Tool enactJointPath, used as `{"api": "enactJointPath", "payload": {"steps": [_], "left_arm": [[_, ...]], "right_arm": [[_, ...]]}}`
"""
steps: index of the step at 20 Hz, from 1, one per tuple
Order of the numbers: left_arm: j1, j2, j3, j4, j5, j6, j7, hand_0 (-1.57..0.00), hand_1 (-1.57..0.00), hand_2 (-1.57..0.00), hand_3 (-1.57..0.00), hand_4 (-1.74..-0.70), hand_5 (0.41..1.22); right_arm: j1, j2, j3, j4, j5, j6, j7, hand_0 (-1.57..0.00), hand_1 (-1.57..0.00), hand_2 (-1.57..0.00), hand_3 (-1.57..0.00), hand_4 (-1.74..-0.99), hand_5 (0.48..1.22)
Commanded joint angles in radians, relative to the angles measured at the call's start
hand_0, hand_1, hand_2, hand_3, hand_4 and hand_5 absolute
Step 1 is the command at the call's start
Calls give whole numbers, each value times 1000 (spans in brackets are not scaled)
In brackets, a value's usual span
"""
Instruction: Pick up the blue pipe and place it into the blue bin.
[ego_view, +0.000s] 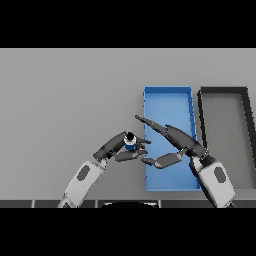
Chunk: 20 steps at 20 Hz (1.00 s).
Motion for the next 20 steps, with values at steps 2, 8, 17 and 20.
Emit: {"api": "enactJointPath", "payload": {"steps": [2,8,17,20], "left_arm": [[-1,-4,5,10,-7,-13,-19,-1571,-1571,-1571,-1571,-1466,1221],[15,-30,26,26,2,-57,-3,-1571,-1571,-1571,-1571,-1470,1221],[18,-35,53,-5,-41,-79,60,-1571,-1571,-1571,-1571,-1595,1221],[48,-51,38,-6,-59,-71,55,-1571,-1571,-1571,-1511,-1662,1221]], "right_arm": [[-28,19,30,23,-17,24,22,1,0,-45,1,-1282,555],[-184,81,93,102,23,42,68,-11,-20,-71,1,-1209,534],[-293,158,134,232,39,95,72,-702,-703,-745,-604,-1406,500],[-289,175,145,233,18,92,80,-1126,-1127,-1148,-953,-1551,596]]}}
